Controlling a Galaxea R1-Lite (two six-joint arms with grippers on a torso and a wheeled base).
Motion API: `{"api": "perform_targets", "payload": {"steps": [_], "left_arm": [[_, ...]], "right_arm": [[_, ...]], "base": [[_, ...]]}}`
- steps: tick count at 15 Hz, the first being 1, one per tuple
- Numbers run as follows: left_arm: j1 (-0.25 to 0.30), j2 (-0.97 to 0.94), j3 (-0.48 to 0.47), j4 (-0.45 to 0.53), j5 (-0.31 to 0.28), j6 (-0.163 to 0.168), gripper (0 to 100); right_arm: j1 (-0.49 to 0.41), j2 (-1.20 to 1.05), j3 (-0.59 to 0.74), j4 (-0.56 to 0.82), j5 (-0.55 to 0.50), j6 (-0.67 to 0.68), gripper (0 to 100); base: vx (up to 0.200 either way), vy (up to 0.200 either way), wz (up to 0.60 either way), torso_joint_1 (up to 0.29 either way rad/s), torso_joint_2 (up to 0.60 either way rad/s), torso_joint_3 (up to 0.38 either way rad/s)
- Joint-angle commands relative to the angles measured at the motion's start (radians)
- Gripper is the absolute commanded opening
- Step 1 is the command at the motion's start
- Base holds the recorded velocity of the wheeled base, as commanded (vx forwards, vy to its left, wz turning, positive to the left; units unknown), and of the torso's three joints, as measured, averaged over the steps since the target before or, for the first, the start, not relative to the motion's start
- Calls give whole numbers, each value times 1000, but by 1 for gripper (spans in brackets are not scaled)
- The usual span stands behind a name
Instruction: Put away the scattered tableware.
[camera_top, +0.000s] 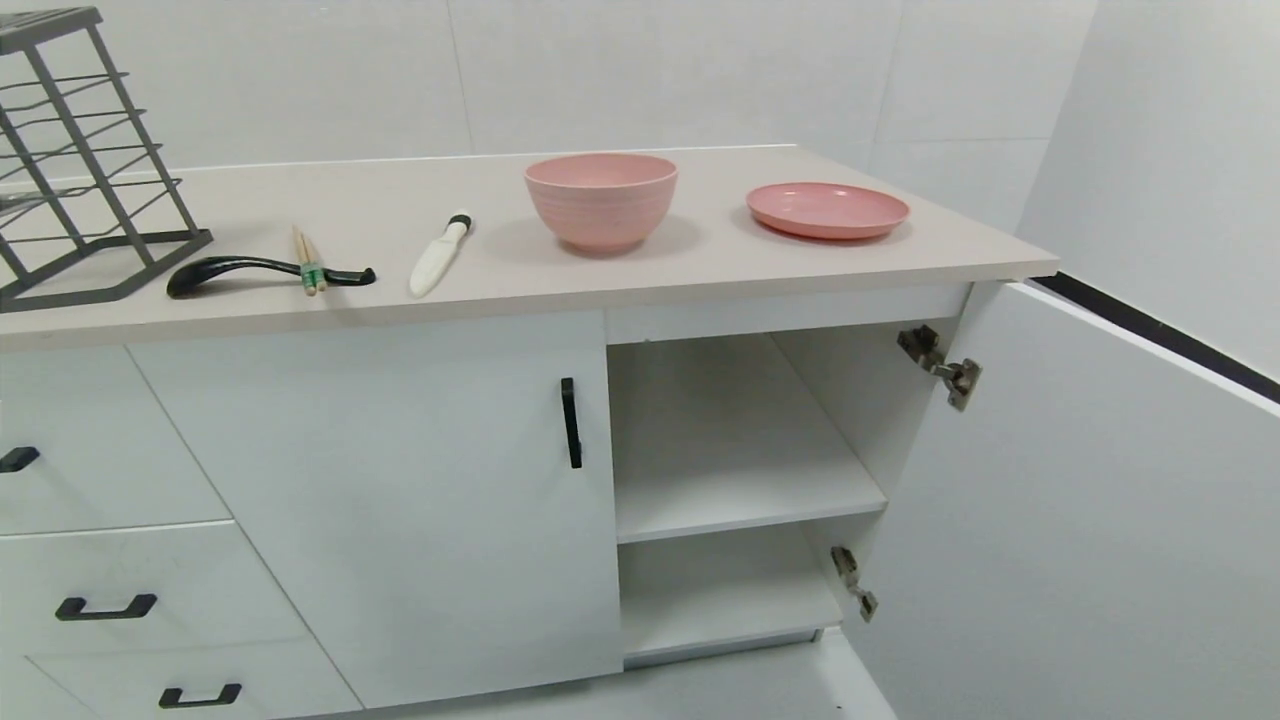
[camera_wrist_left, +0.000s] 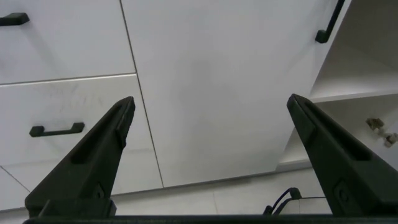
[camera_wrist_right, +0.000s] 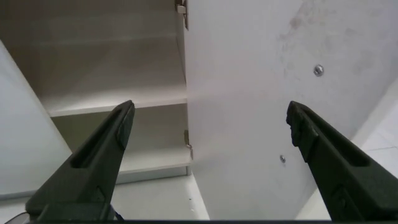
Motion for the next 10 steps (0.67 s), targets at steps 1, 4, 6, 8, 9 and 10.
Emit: {"api": "perform_targets", "payload": {"steps": [1,4,6,8,9,10], "left_arm": [[0,3,0,-1,3,1,100],[2,3,0,-1,2,1,100],[2,3,0,-1,2,2,100],[0,3,0,-1,2,-1,100],[2,3,0,-1,2,-1,100],[2,3,0,-1,2,-1,100]], "right_arm": [[0,0,0,-1,0,0,100],[0,0,0,-1,0,0,100],[0,0,0,-1,0,0,100],[0,0,0,-1,0,0,100],[0,0,0,-1,0,0,100],[0,0,0,-1,0,0,100]], "base": [[0,0,0,0,0,0],[133,0,0,3,0,5],[100,0,0,-4,1,-1],[0,0,0,0,0,0],[0,0,0,0,0,0],[0,0,0,0,0,0]]}}
